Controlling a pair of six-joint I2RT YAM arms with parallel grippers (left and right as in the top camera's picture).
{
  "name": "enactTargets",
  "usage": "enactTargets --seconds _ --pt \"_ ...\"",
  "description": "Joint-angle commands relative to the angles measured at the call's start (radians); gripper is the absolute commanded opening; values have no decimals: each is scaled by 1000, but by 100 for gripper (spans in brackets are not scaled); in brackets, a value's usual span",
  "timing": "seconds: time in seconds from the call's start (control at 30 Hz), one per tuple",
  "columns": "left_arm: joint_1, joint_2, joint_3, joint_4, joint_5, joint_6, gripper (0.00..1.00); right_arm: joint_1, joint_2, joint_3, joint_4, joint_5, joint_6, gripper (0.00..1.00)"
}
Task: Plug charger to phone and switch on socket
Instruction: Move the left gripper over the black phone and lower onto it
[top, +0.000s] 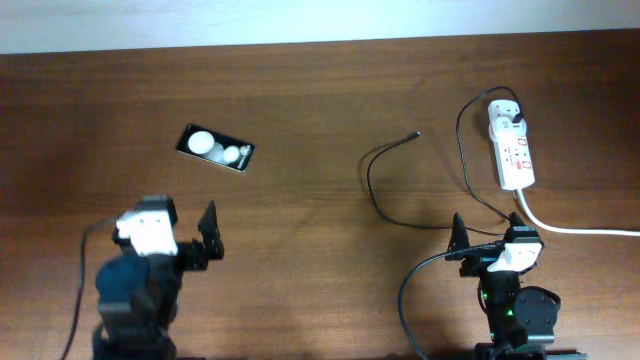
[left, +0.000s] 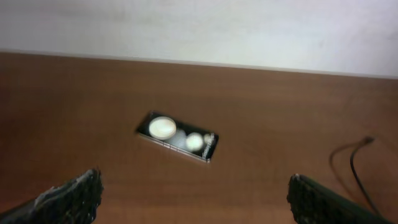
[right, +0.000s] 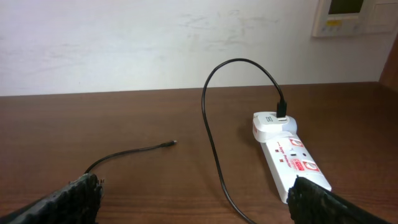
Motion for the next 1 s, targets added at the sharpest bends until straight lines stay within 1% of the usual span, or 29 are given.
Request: enactTargets --seconds 0.0,0.13,0.23,0.3,0.33,0.37,0.5,0.63,0.7,0.77,0.83,0.9,0.97 --pt "4 178 187 -83 11 -18 99 -1 -8 -7 -2 9 5 99" --pt "4 413 457 -282 11 -18 99 -1 -8 -7 -2 9 5 99" --pt "4 519 604 -404 12 -18 99 -1 -8 -7 -2 9 5 99" --pt "4 569 652 -440 13 -18 99 -1 -8 -7 -2 9 5 99" --pt "4 590 653 -449 60 -18 99 -1 -8 -7 -2 9 5 99" --pt "4 599 653 -455 74 -18 99 -1 -8 -7 -2 9 5 99" --pt "4 632 653 -443 80 -31 99 -1 -8 -7 -2 9 5 99" --pt "4 661 691 -477 -5 -208 99 -1 -8 -7 -2 9 5 99" --pt "4 702 758 -516 -44 -285 99 -1 -8 -7 -2 9 5 99" --pt "3 746 813 -551 -63 -336 100 -1 -8 -7 -2 9 5 99" --pt "3 838 911 -613 -66 -406 100 -1 -8 -7 -2 9 5 99" --pt "3 916 977 -642 -68 -451 100 -1 -8 -7 -2 9 5 99" --pt "2 1006 1050 -669 -100 -542 100 -1 -8 -7 -2 9 5 99"
